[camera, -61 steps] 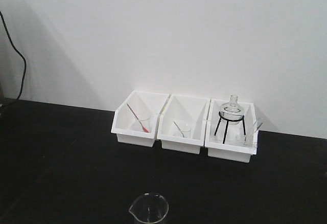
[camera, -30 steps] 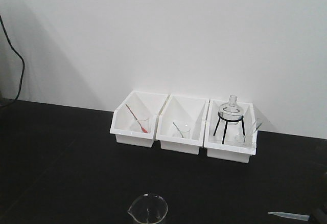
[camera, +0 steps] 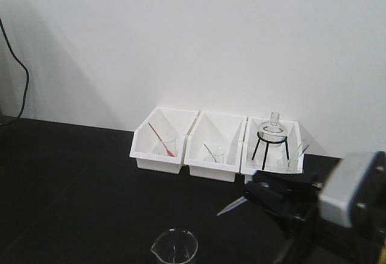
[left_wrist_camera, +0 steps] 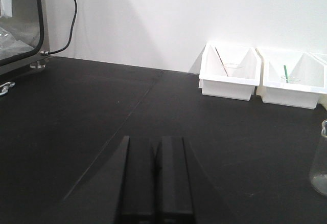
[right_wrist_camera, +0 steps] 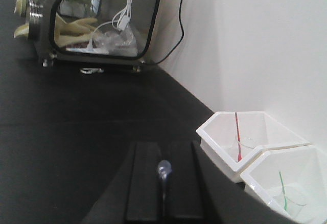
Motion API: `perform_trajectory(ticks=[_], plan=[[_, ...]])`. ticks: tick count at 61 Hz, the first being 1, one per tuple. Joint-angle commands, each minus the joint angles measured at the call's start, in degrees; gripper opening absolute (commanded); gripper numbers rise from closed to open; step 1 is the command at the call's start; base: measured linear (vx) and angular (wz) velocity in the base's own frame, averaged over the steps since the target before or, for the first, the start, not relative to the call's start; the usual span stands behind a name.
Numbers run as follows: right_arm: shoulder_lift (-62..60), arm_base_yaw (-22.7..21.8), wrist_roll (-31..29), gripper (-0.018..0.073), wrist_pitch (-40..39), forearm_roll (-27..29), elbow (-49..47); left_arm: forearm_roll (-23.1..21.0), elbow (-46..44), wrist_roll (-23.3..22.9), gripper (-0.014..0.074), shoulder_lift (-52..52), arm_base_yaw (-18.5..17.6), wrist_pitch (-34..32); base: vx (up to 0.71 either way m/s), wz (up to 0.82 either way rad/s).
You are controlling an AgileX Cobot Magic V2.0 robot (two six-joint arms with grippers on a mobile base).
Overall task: Grab transparent chemical and place on left bench
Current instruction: 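Extend the right arm forward toward the bench beside the glass beaker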
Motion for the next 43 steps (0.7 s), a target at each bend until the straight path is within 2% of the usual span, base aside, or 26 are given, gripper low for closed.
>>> perform_trajectory(ticks=[1,7,11,23,32,43], plan=[[3.40,5.95,-5.92,-0.0003,6.78,8.83,-5.69,-0.04,0.93,-0.45,-0.0004,-1.10,-0.10,-4.49,0.00,0.00],[8.42,9.49,-10.67,-0.0001,8.85,16.96,-9.41,-0.04,0.93,-0.45,-0.0004,-1.10,-0.10,-4.49,0.00,0.00],[11.35,10.95,-12.31,-0.0001,8.03,19.33,-11.41,-0.04,0.93,-0.45,-0.0004,-1.10,-0.10,-4.49,0.00,0.00],[19.10,13.19,-12.34,-0.0001,5.89,19.84,-12.90,-0.04,0.93,-0.45,-0.0004,-1.10,-0.10,-4.49,0.00,0.00],[23.21,14.25,-12.40,0.0004,8.11,19.84,-12.89,-0.04,0.93,-0.45,-0.0004,-1.10,-0.10,-4.49,0.00,0.00],[25.43,14.20,-11.96,0.0066,9.23,22.43,-12.89,-0.04,0.93,-0.45,-0.0004,-1.10,-0.10,-4.49,0.00,0.00]])
